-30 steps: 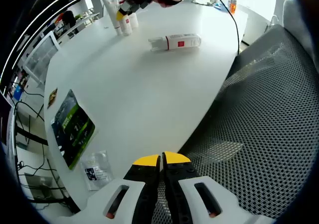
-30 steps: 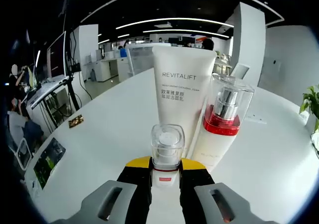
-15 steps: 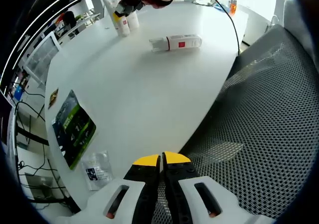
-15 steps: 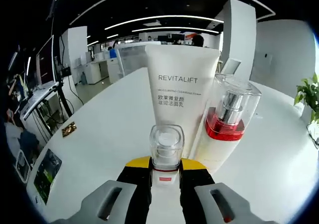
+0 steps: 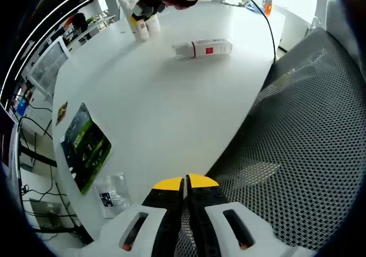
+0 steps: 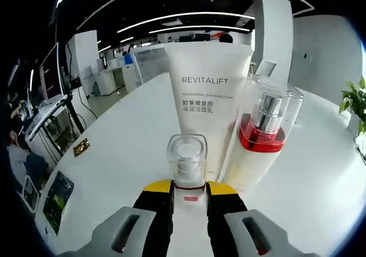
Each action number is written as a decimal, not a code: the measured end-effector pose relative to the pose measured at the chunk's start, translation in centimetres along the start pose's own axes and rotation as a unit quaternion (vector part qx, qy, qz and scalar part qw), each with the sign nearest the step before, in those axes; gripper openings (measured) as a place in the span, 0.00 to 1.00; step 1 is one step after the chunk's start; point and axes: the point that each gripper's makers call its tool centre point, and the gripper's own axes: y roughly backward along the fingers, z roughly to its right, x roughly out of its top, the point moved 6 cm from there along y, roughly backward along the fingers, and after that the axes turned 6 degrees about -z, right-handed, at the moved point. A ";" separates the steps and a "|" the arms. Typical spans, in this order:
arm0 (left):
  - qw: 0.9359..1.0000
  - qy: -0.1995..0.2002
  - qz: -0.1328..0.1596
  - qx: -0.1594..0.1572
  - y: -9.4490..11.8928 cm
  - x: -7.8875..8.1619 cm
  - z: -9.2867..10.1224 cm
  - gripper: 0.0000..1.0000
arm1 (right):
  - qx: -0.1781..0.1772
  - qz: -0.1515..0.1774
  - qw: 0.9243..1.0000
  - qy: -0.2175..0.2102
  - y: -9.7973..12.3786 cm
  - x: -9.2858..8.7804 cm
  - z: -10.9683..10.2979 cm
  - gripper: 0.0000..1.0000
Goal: Arrange the skincare products in the storage area until every visible bottle or jar stands upright without overlapping.
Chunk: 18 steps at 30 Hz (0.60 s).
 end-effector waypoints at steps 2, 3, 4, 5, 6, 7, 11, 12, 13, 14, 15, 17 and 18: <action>1.000 0.000 0.000 0.000 0.0 0.0 0.0 0.00 | 0.001 -0.008 1.000 0.013 0.1 -0.3 0.0 0.19; 1.000 0.000 0.000 0.000 0.0 0.0 0.0 0.00 | 0.004 -0.009 1.000 0.017 0.1 -0.3 -0.1 0.19; 1.000 -0.001 0.000 0.000 0.0 0.0 0.0 0.00 | 0.006 -0.011 1.000 0.021 0.1 -0.3 -0.2 0.19; 1.000 -0.001 -0.001 0.000 0.0 0.0 0.0 0.00 | 0.004 -0.008 1.000 0.026 0.2 -0.2 -0.1 0.20; 1.000 -0.001 -0.001 0.000 0.0 0.0 0.0 0.00 | 0.005 -0.007 1.000 0.025 0.2 -0.1 -0.1 0.19; 1.000 -0.002 -0.001 0.000 0.0 0.0 0.0 0.00 | 0.006 -0.006 1.000 0.028 0.2 0.1 -0.1 0.19; 1.000 -0.003 -0.002 0.000 0.0 0.0 0.0 0.00 | 0.007 -0.007 1.000 0.028 -0.5 0.9 -0.2 0.19; 1.000 -0.002 -0.001 0.000 0.0 0.0 0.0 0.00 | 0.006 -0.008 0.999 0.030 -0.5 0.9 -0.3 0.16; 1.000 -0.002 -0.001 0.001 0.0 0.0 0.0 0.00 | 0.004 -0.007 0.999 0.037 -0.8 1.1 -0.1 0.16; 1.000 -0.002 -0.001 0.001 0.0 0.0 0.0 0.00 | 0.000 -0.010 0.999 0.033 -0.9 1.1 -0.1 0.16; 1.000 -0.002 -0.001 0.001 0.0 0.0 0.0 0.00 | -0.003 -0.011 0.999 0.036 -0.8 1.0 -0.2 0.16; 1.000 -0.002 0.000 0.001 0.0 0.0 0.0 0.00 | -0.007 -0.011 0.999 0.036 -0.6 0.9 -0.2 0.16; 1.000 -0.001 0.001 0.001 0.1 0.0 0.0 0.00 | -0.009 -0.011 0.999 0.037 -0.5 0.8 -0.3 0.16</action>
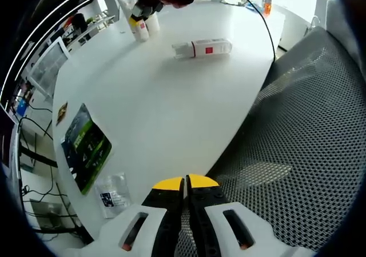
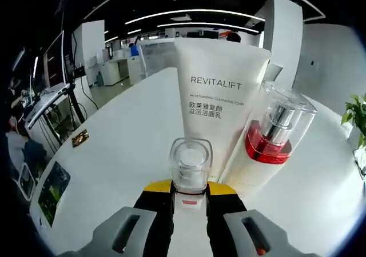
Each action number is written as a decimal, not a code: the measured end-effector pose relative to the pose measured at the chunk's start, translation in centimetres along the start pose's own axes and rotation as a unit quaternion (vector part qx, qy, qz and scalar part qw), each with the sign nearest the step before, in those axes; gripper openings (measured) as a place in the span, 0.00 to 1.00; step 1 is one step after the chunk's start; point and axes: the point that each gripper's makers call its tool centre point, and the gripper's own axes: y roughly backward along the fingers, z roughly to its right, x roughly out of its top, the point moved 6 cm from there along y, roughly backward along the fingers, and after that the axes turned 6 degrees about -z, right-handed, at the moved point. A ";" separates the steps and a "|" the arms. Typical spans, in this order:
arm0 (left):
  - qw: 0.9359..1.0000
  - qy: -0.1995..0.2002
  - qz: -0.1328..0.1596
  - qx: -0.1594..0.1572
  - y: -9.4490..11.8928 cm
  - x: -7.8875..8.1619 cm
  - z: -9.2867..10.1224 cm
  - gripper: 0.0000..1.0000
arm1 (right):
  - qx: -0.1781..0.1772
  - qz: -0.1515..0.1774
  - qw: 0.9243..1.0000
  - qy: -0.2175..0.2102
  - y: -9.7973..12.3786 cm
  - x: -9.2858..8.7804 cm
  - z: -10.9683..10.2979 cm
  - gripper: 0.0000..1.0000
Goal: Arrange the skincare products in the storage area until every visible bottle or jar stands upright without overlapping.
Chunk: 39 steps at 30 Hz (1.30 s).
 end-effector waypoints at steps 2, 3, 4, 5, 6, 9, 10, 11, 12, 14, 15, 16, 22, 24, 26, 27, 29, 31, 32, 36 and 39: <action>1.000 -0.001 0.000 0.000 0.0 0.0 0.0 0.00 | -0.006 -0.001 1.000 -0.003 0.1 -0.1 0.1 0.16; 1.000 -0.001 0.001 0.001 0.0 0.0 0.0 0.00 | -0.010 -0.001 1.000 -0.006 0.2 -0.2 0.1 0.16; 1.000 -0.001 0.001 0.001 0.0 0.0 0.0 0.00 | -0.019 -0.002 1.000 -0.016 0.3 -0.3 0.3 0.16; 1.000 -0.001 0.002 0.001 0.0 0.0 0.0 0.00 | -0.023 -0.001 0.999 -0.025 0.4 -0.4 0.3 0.16; 1.000 -0.002 0.002 0.001 0.0 0.0 0.0 0.00 | -0.024 0.000 0.999 -0.037 0.4 -0.4 0.3 0.16; 1.000 -0.002 0.001 0.002 0.0 0.0 0.0 0.00 | -0.028 0.003 0.998 -0.049 0.1 -0.2 0.4 0.16; 1.000 -0.002 0.002 0.002 0.0 0.0 0.0 0.00 | -0.030 0.003 0.998 -0.050 0.1 -0.2 0.4 0.16; 1.000 -0.001 0.002 0.002 0.1 0.0 0.0 0.00 | -0.032 0.002 0.998 -0.053 0.1 -0.2 0.5 0.16; 1.000 -0.001 0.002 0.002 0.0 0.0 0.0 0.00 | -0.033 0.002 0.998 -0.060 0.1 -0.2 0.5 0.16; 1.000 -0.001 0.003 0.002 0.1 0.1 0.0 0.00 | -0.036 0.002 0.997 -0.065 0.0 -0.2 0.6 0.16; 1.000 -0.002 0.003 0.002 0.1 0.0 0.0 0.00 | -0.037 0.003 0.997 -0.065 0.0 -0.2 0.6 0.16; 1.000 -0.002 0.003 0.002 0.1 0.0 0.0 0.00 | -0.037 0.002 0.997 -0.065 0.0 -0.2 0.7 0.16; 1.000 -0.002 0.004 0.004 0.1 0.0 -0.1 0.00 | -0.039 0.002 0.997 -0.068 0.0 -0.2 0.5 0.17; 1.000 -0.002 0.004 0.004 0.1 0.0 -0.1 0.00 | -0.036 0.001 0.997 -0.071 0.0 -0.3 0.5 0.22; 1.000 -0.002 0.005 0.004 0.1 0.1 -0.1 0.00 | -0.035 0.000 0.997 -0.071 0.1 -0.3 0.4 0.29; 1.000 -0.001 0.005 0.005 0.1 0.1 -0.1 0.00 | -0.032 -0.001 0.997 -0.069 0.3 -0.4 0.3 0.31; 1.000 -0.002 0.006 0.005 0.1 0.1 -0.1 0.00 | -0.021 0.002 0.998 -0.062 0.5 -0.4 0.3 0.33; 1.000 -0.002 0.006 0.005 0.1 0.1 -0.1 0.00 | -0.005 0.002 0.998 -0.057 0.5 -0.6 0.2 0.41; 1.000 -0.002 0.006 0.005 0.1 0.1 -0.1 0.00 | 0.010 -0.006 0.999 -0.041 0.5 -1.1 0.0 0.46; 1.000 -0.003 0.006 0.006 0.1 0.1 -0.1 0.00 | 0.050 -0.012 0.998 0.019 1.1 -3.3 -0.6 0.63; 1.000 -0.003 0.008 0.008 0.2 0.2 -0.1 0.00 | 0.107 -0.014 0.994 0.031 3.0 -5.8 -0.8 0.74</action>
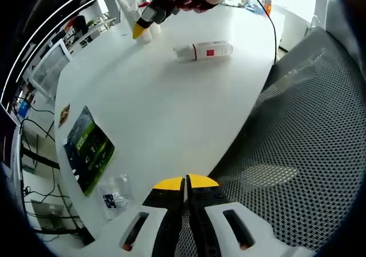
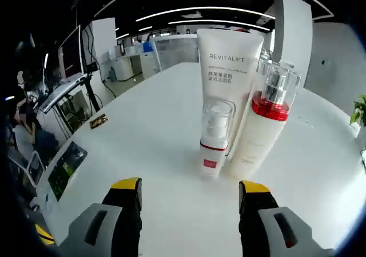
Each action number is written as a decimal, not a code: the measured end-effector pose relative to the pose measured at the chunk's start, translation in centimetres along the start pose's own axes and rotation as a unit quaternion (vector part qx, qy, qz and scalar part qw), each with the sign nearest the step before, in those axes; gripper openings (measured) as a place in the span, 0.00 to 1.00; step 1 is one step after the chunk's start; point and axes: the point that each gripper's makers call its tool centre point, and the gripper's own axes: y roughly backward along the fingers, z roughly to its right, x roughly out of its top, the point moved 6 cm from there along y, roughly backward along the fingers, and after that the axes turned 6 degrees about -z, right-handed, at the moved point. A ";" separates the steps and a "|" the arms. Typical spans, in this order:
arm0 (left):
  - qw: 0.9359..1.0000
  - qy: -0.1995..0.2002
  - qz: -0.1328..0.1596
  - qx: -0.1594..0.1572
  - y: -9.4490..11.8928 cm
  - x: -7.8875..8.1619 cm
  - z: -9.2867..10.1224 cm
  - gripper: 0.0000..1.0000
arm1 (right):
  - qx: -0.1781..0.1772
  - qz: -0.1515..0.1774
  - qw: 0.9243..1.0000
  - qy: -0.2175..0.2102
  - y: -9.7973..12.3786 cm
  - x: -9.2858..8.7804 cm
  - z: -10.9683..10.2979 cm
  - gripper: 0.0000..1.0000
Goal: Arrange the skincare products in the storage area until every visible bottle or jar stands upright without overlapping.
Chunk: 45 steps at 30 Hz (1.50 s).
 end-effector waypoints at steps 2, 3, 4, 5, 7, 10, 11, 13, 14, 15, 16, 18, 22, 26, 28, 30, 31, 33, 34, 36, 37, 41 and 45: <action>1.000 -0.001 0.000 0.000 0.0 0.0 0.0 0.00 | 0.016 -0.005 1.000 -0.001 0.8 -1.0 -0.1 0.79; 1.000 -0.001 0.001 0.000 0.0 0.0 0.0 0.00 | 0.029 -0.009 1.000 0.002 1.5 -1.8 -0.1 0.79; 1.000 -0.002 0.001 0.000 0.0 0.0 0.0 0.00 | 0.040 -0.010 0.999 0.001 2.0 -2.4 -0.2 0.78; 1.000 -0.002 0.000 0.000 0.0 0.0 0.1 0.00 | 0.044 -0.011 0.999 0.000 2.7 -3.1 -0.1 0.78; 1.000 -0.004 -0.001 0.000 0.0 0.0 0.1 0.00 | 0.060 -0.016 0.998 -0.009 3.5 -4.2 -0.2 0.80; 1.000 -0.008 0.000 0.000 0.0 0.1 0.1 0.00 | 0.057 -0.023 0.998 0.031 5.3 -5.8 -0.3 0.79; 1.000 -0.009 0.000 0.000 0.0 0.0 0.1 0.00 | 0.062 -0.029 0.997 0.030 5.7 -6.3 -0.4 0.79; 1.000 -0.010 0.000 -0.001 0.0 0.0 0.2 0.00 | 0.067 -0.033 0.996 0.041 6.1 -6.9 -0.7 0.79; 1.000 -0.012 0.000 -0.001 0.0 0.1 0.2 0.00 | 0.067 -0.036 0.996 0.054 6.4 -7.2 -0.8 0.79; 1.000 -0.013 0.001 -0.002 0.1 0.1 0.2 0.00 | 0.068 -0.039 0.995 0.068 6.7 -7.5 -0.9 0.78; 1.000 -0.015 0.002 -0.002 0.1 0.1 0.2 0.00 | 0.071 -0.045 0.994 0.073 6.8 -8.0 -1.2 0.77; 1.000 -0.015 0.002 -0.002 0.1 0.1 0.3 0.00 | 0.072 -0.049 0.993 0.079 7.0 -8.4 -1.4 0.75; 1.000 -0.016 0.002 -0.001 0.1 0.1 0.2 0.00 | 0.070 -0.071 0.989 0.110 7.4 -9.7 -1.9 0.67; 1.000 -0.013 0.003 0.001 0.1 0.1 0.1 0.00 | 0.078 -0.104 0.980 0.149 7.6 -11.5 -2.7 0.54; 1.000 -0.015 0.002 0.000 0.1 0.0 0.2 0.00 | 0.075 -0.106 0.980 0.150 7.7 -11.9 -3.0 0.51; 1.000 -0.012 0.003 0.002 0.2 0.1 0.1 0.00 | 0.075 -0.103 0.980 0.150 7.7 -12.0 -3.1 0.51; 1.000 -0.014 0.007 0.006 0.3 0.1 0.0 0.00 | 0.072 -0.110 0.979 0.156 7.6 -12.3 -3.1 0.48; 1.000 -0.019 0.017 0.006 0.5 0.3 0.1 0.00 | 0.058 -0.116 0.974 0.184 7.6 -12.5 -2.8 0.46; 1.000 -0.020 0.015 0.004 0.4 0.3 0.2 0.00 | 0.066 -0.117 0.975 0.176 7.5 -12.7 -3.0 0.45; 1.000 -0.025 0.009 0.000 0.3 0.2 0.3 0.00 | 0.071 -0.118 0.975 0.174 7.3 -12.9 -3.2 0.45; 1.000 -0.026 0.009 -0.002 0.2 0.2 0.4 0.00 | 0.068 -0.118 0.974 0.182 7.3 -13.0 -3.2 0.45; 0.999 -0.035 0.007 -0.010 0.2 0.2 0.7 0.00 | 0.071 -0.109 0.973 0.190 7.2 -13.1 -3.5 0.41; 0.999 -0.036 0.000 -0.017 0.0 0.1 0.8 0.00 | 0.074 -0.101 0.976 0.179 7.1 -13.0 -3.5 0.39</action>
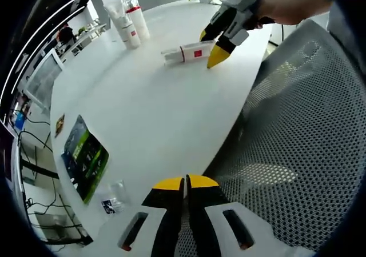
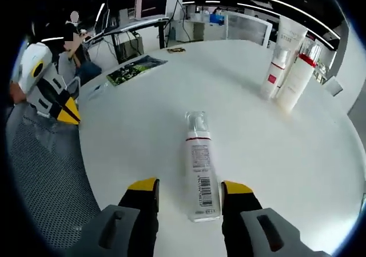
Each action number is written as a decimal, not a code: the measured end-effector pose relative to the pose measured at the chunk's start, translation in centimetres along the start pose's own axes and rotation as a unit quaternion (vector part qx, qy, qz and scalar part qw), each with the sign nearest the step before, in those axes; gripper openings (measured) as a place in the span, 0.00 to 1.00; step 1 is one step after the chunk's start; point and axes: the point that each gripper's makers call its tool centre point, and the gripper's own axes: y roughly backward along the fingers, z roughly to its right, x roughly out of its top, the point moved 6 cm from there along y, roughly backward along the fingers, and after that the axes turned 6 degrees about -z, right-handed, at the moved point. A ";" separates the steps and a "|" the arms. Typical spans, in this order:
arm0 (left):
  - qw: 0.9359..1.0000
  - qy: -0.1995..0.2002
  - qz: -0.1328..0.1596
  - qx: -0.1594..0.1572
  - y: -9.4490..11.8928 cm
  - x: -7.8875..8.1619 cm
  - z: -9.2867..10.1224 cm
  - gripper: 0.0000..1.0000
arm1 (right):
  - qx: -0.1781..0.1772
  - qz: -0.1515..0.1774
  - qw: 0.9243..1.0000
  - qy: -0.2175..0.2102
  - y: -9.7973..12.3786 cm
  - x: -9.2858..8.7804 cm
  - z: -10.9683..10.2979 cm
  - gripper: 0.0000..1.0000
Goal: Arrange the skincare products in the storage area until every visible bottle or jar stands upright without overlapping.
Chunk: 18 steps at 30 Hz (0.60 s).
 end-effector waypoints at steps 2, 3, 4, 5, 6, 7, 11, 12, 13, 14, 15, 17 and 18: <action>1.000 -0.003 -0.002 -0.004 -0.1 0.0 0.1 0.00 | 0.002 0.001 1.000 0.000 0.0 0.0 0.0 0.38; 1.000 -0.004 -0.004 -0.006 -0.1 -0.1 0.2 0.00 | 0.003 0.002 1.000 0.004 0.0 0.0 0.1 0.37; 1.000 -0.005 -0.005 -0.007 -0.1 -0.1 0.2 0.00 | 0.005 0.001 1.000 0.006 0.1 -0.1 0.1 0.37; 1.000 -0.006 -0.006 -0.008 -0.1 -0.1 0.2 0.00 | 0.006 0.000 1.000 0.010 0.1 -0.1 0.1 0.36; 1.000 -0.006 -0.006 -0.010 -0.1 -0.1 0.3 0.00 | 0.008 -0.001 1.000 0.011 0.1 -0.2 0.1 0.34; 1.000 -0.006 -0.006 -0.010 -0.1 -0.1 0.3 0.00 | 0.009 -0.001 1.000 0.012 0.2 -0.2 0.2 0.32; 1.000 -0.013 -0.006 -0.014 -0.1 0.0 0.5 0.00 | 0.016 -0.007 1.000 0.021 0.2 -0.5 0.5 0.19; 1.000 -0.013 -0.005 -0.015 -0.1 0.0 0.5 0.00 | 0.014 -0.009 1.000 0.022 0.2 -0.6 0.6 0.18; 1.000 -0.012 -0.004 -0.015 -0.1 0.0 0.5 0.00 | 0.016 -0.010 1.000 0.023 0.2 -0.6 0.5 0.18; 1.000 -0.012 -0.004 -0.015 -0.1 0.1 0.5 0.00 | 0.016 -0.012 1.000 0.023 0.3 -0.6 0.5 0.18; 1.000 -0.010 -0.003 -0.017 -0.1 0.1 0.5 0.00 | 0.015 -0.014 0.999 0.024 0.2 -0.6 0.5 0.17; 1.000 -0.010 -0.004 -0.018 -0.1 0.1 0.6 0.00 | 0.018 -0.021 0.999 0.022 0.2 -0.6 0.6 0.16; 1.000 -0.018 0.000 -0.018 0.0 0.3 0.6 0.00 | 0.019 -0.024 0.999 0.017 0.2 -0.6 0.7 0.16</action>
